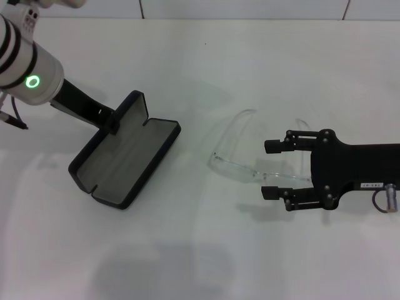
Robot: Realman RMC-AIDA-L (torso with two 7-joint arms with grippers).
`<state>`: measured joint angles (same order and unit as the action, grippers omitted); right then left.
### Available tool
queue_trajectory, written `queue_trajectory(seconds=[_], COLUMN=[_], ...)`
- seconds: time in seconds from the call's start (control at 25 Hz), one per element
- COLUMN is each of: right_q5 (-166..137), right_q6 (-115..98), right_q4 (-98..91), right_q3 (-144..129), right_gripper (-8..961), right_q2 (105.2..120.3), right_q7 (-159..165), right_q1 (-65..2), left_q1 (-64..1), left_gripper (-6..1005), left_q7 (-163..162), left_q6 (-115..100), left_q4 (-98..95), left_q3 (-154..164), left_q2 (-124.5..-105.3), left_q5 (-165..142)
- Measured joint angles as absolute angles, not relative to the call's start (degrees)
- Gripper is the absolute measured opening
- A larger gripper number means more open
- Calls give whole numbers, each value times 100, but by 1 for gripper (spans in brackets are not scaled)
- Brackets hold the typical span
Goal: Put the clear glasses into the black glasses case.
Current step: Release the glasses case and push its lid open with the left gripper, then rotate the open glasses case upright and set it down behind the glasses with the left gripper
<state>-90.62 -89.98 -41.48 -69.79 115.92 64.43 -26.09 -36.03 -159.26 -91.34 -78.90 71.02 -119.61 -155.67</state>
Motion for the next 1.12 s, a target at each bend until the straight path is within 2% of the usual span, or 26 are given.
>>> queue_trajectory(seconds=[0.24, 0.8, 1.12], right_q5=[-9062, -9002, -8942], right_q6=[-8974, -8965, -9024], right_q4=[-4148, -4148, -3954], right_q3=[-6978, -6983, -7013], right_gripper=[742, 741, 741], right_q2=[11592, 11601, 11613], right_q7=[6431, 6426, 6415], right_q1=[-2610, -2562, -2593], left_q1=[-3639, -3759, -3622], left_gripper=[204, 230, 245], left_q7=[-15845, -15111, -12099], left_q6=[-9131, -9107, -8090], left_q4=[-7846, -8194, -8471], left_q3=[7115, 7149, 7328], left_q2=[-11961, -11950, -11970], left_q5=[-15605, -15567, -14863])
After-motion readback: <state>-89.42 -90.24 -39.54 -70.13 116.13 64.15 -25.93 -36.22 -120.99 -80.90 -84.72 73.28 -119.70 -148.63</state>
